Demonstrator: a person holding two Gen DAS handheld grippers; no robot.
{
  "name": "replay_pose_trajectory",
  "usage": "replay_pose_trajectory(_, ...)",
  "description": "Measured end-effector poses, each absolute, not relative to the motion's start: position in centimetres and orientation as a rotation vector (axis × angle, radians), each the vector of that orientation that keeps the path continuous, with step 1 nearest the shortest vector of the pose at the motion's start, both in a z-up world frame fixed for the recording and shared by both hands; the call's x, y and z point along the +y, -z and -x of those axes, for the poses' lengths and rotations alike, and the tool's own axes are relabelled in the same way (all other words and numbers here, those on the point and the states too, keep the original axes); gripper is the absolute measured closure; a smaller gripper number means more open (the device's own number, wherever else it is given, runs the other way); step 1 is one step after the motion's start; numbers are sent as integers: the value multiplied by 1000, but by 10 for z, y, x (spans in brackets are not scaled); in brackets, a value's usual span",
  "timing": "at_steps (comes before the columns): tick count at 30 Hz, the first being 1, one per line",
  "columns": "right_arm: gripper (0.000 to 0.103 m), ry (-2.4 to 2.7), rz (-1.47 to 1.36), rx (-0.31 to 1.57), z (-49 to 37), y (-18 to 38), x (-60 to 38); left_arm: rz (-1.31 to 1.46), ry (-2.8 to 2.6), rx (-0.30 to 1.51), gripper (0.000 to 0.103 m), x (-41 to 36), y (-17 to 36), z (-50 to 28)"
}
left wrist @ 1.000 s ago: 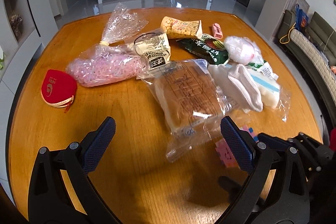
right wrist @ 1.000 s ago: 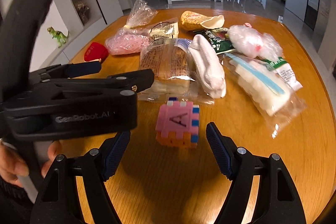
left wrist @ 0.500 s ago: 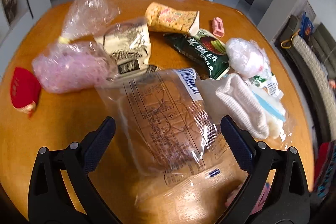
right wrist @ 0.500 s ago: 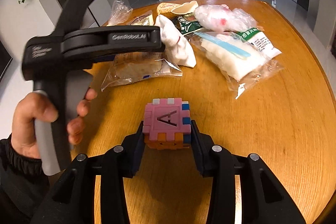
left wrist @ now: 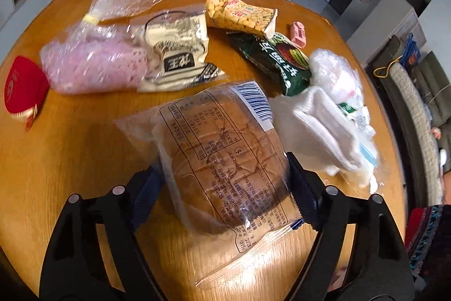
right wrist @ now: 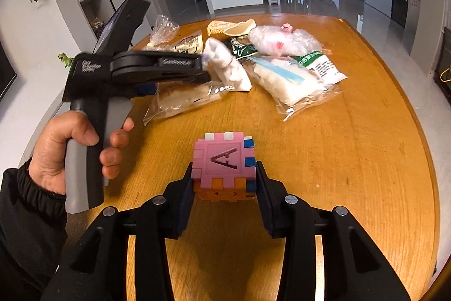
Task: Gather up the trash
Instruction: 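Grasp the letter A foam cube with the right tool while the left tool grasps the bagged bread loaf, then carry the cube and bread bag over the black trash bag and release both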
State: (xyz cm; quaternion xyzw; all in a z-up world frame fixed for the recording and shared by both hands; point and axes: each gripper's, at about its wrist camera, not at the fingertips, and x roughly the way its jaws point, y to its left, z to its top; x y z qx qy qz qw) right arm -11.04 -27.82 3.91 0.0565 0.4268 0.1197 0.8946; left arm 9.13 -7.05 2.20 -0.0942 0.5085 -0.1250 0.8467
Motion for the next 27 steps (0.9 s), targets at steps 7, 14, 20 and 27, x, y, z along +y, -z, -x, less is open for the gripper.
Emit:
replay_pose_trajectory(7,61,-231,-123,841,135,-57,-290,223,314,1041,28,-49,-39,-41)
replay_pose_trajectory(14,61,-182,-164,811,169,-65,-314,165,421,961,28,-70,-71,12)
replay_pose_trajectory(20,61,-116,-209,788,207,-69,-350,108,539,931,28,-123,-84,36)
replay_pose_trajectory(27,61,-11,-270,768,249,-67,-397,18,692,932,28,-192,-86,65)
